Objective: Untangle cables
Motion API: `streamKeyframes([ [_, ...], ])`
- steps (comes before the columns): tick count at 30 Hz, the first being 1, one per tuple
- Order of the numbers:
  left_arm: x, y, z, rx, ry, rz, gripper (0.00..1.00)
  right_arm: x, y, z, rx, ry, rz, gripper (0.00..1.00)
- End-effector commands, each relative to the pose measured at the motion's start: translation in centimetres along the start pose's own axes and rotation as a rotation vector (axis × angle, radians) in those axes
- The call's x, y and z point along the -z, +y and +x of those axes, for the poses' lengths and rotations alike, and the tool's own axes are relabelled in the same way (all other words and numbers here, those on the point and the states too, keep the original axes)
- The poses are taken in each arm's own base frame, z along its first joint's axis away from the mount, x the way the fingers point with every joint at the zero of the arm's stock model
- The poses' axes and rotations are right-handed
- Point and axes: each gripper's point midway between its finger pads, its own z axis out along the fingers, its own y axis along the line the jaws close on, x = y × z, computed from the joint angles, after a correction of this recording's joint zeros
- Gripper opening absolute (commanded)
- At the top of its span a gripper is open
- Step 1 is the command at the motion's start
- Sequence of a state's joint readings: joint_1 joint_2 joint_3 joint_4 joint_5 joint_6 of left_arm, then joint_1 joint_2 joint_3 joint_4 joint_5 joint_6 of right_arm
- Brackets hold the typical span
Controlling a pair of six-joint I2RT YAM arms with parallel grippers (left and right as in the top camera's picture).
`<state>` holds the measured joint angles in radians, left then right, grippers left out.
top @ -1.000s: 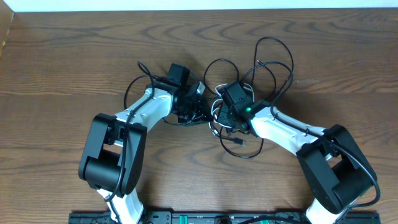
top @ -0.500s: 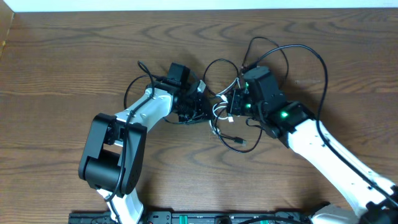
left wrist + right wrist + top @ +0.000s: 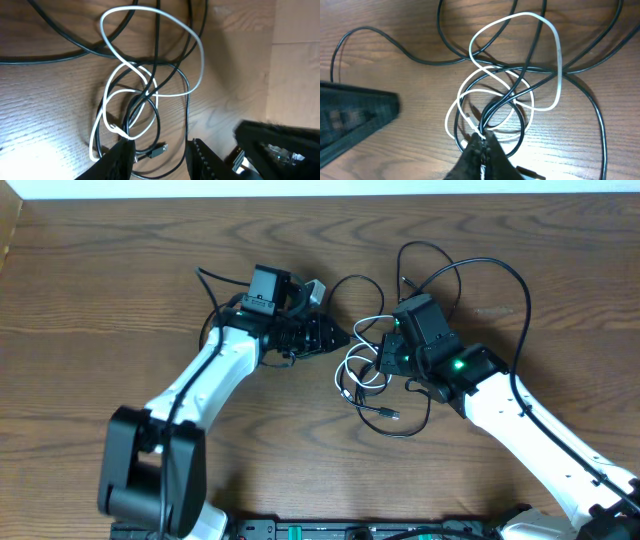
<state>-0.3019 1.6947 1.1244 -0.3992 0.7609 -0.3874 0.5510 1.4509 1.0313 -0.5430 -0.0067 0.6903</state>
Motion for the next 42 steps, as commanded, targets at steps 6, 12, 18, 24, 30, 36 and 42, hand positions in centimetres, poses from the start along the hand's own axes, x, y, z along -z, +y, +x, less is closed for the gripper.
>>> streamKeyframes([
  [6,1.4,5.3,-0.2,0.128,-0.074,-0.312,0.38,-2.8,0.0,2.1,0.021,0.067,0.047,0.20],
  [12,2.5,8.0,0.6,0.187,-0.082,-0.466,0.38,-6.2,1.3,4.1,0.019,0.145,0.004,0.23],
  [18,3.0,9.0,1.3,0.203,-0.067,-0.527,0.38,-9.1,0.4,5.6,-0.061,0.189,0.053,0.23],
  [24,3.0,9.0,1.5,0.207,-0.060,-0.530,0.38,-11.1,-0.5,6.8,-0.150,0.218,0.095,0.19],
  [30,3.0,9.0,1.6,0.209,-0.055,-0.524,0.38,-11.5,-1.1,6.7,-0.240,0.194,0.131,0.18],
  [36,3.0,8.9,1.6,0.209,-0.054,-0.524,0.38,-11.4,-1.1,6.9,-0.312,0.195,0.144,0.01],
  [42,2.9,8.9,1.7,0.209,-0.053,-0.521,0.38,-11.2,-0.8,7.6,-0.317,0.234,0.131,0.01],
])
